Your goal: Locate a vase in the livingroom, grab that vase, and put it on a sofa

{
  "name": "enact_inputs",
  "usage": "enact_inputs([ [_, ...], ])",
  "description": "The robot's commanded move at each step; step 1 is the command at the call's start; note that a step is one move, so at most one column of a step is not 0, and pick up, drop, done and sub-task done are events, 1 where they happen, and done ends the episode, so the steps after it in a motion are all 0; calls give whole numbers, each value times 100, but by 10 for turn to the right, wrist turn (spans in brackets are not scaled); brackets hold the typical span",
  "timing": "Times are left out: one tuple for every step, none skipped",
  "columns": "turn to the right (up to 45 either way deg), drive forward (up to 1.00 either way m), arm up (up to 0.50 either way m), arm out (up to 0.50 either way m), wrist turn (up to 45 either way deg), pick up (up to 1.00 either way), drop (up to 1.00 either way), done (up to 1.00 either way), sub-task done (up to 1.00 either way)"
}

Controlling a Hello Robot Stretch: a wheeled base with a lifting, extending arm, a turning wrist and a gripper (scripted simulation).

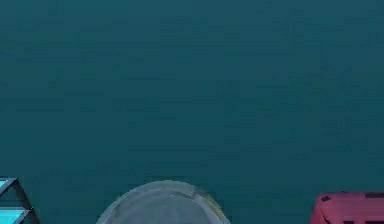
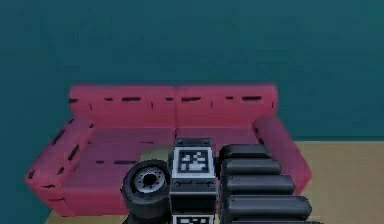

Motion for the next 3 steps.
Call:
enact_inputs([
  [-450, 0, 0, 0, 0, 0, 0, 0, 0],
  [-450, 0, 0, 0, 0, 0, 0, 0, 0],
  [-30, 0, 0, 0, 0, 0, 0, 0, 0],
])
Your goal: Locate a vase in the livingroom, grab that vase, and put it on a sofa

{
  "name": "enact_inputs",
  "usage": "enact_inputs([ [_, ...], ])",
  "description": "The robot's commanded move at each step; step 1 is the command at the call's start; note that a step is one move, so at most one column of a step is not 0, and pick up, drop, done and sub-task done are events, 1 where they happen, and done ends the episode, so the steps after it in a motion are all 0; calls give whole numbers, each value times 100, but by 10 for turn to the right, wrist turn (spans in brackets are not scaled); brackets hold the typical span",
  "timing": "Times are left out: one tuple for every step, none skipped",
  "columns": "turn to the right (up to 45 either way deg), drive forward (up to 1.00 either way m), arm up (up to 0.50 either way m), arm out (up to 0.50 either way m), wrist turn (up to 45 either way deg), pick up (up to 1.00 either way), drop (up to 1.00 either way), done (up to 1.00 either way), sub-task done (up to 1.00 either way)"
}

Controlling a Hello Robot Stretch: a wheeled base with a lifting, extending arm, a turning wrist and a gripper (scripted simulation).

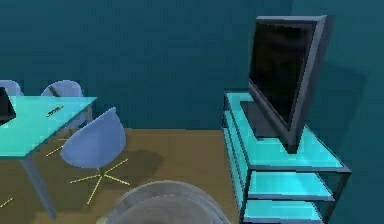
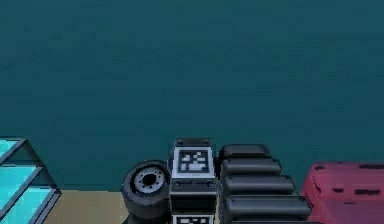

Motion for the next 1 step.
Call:
enact_inputs([
  [450, 0, 0, 0, 0, 0, 0, 0, 0],
])
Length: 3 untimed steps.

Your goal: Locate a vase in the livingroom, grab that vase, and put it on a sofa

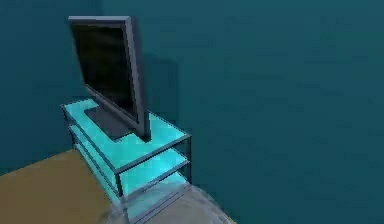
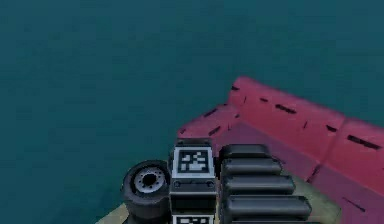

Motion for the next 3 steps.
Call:
enact_inputs([
  [420, 0, 0, 0, 0, 0, 0, 0, 0],
  [0, 0, 0, 48, 0, 0, 0, 0, 0],
  [0, 0, 0, 0, 450, 0, 0, 0, 0],
])
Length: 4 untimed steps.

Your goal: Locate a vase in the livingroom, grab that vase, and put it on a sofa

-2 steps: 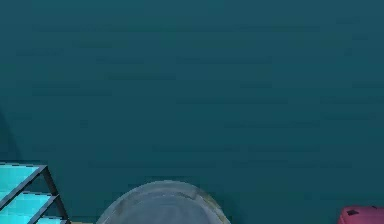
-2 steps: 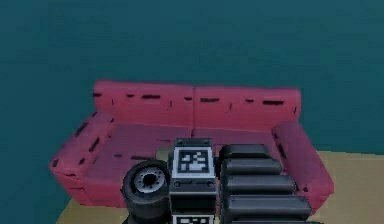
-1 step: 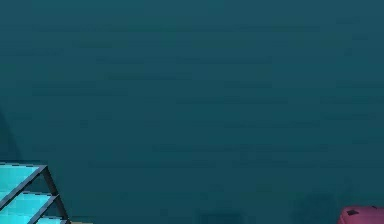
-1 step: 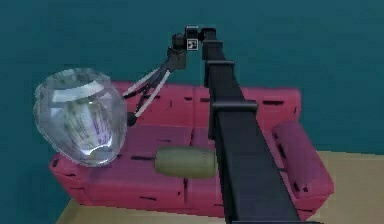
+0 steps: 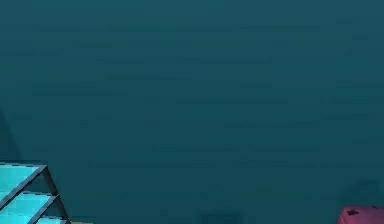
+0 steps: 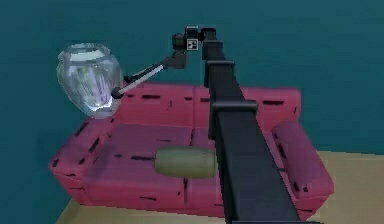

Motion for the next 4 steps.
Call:
enact_inputs([
  [0, 0, 0, 0, 450, 0, 0, 0, 0],
  [0, 0, 0, 0, 390, 0, 0, 0, 0],
  [0, 0, -40, 0, 0, 0, 0, 0, 0],
  [0, 0, -32, 0, 0, 0, 0, 0, 0],
])
